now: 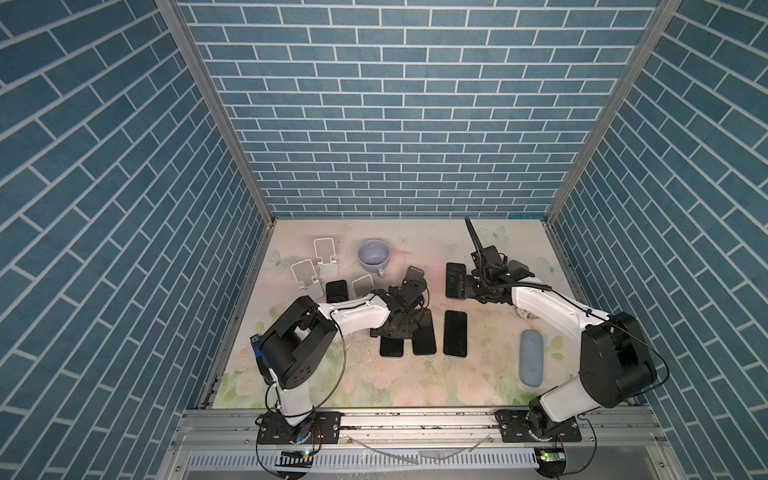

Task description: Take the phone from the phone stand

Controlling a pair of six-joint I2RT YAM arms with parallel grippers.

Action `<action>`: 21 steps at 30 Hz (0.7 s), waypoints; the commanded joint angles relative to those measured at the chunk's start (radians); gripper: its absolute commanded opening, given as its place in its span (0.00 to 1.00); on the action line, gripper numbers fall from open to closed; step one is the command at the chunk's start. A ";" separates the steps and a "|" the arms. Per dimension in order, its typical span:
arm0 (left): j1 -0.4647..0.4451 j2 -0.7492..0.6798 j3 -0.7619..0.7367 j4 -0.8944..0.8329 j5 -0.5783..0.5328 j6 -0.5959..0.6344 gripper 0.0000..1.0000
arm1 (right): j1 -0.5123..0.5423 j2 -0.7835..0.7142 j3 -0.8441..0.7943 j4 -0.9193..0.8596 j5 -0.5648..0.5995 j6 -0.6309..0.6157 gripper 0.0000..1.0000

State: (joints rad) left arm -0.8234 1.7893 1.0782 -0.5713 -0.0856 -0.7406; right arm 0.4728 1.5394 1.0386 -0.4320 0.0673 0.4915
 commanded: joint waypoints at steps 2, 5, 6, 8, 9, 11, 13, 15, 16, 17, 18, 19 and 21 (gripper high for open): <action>-0.003 -0.022 -0.009 -0.033 -0.040 0.022 0.85 | -0.007 0.005 0.035 -0.018 0.014 -0.023 0.76; -0.003 -0.036 -0.014 -0.025 -0.050 0.029 0.85 | -0.005 0.004 0.038 -0.030 0.023 -0.029 0.76; -0.003 -0.042 -0.015 -0.019 -0.051 0.034 0.86 | -0.005 0.005 0.043 -0.038 0.027 -0.031 0.76; -0.003 -0.055 -0.021 -0.007 -0.056 0.038 0.87 | -0.005 0.004 0.050 -0.050 0.037 -0.034 0.76; -0.003 -0.065 -0.025 -0.001 -0.059 0.042 0.89 | -0.005 0.004 0.052 -0.054 0.041 -0.036 0.76; -0.003 -0.083 -0.034 0.009 -0.067 0.047 0.93 | -0.005 0.002 0.056 -0.059 0.046 -0.036 0.76; -0.003 -0.104 -0.041 0.018 -0.080 0.058 0.99 | -0.005 0.002 0.061 -0.065 0.049 -0.036 0.76; -0.003 -0.118 -0.041 0.019 -0.090 0.070 1.00 | -0.005 0.000 0.065 -0.070 0.053 -0.036 0.76; -0.003 -0.123 -0.039 0.019 -0.092 0.082 1.00 | -0.005 -0.002 0.066 -0.071 0.058 -0.036 0.76; -0.003 -0.130 -0.036 0.019 -0.095 0.092 1.00 | -0.006 -0.005 0.065 -0.071 0.062 -0.036 0.76; -0.003 -0.138 -0.032 0.020 -0.098 0.101 1.00 | -0.006 -0.007 0.063 -0.072 0.067 -0.037 0.76; -0.003 -0.146 -0.029 0.022 -0.101 0.113 1.00 | -0.007 -0.011 0.062 -0.073 0.073 -0.044 0.76; -0.003 -0.166 -0.029 0.034 -0.100 0.137 1.00 | -0.008 -0.017 0.061 -0.082 0.097 -0.058 0.76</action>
State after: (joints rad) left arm -0.8234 1.6588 1.0485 -0.5461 -0.1596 -0.6533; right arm 0.4717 1.5391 1.0576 -0.4789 0.1158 0.4805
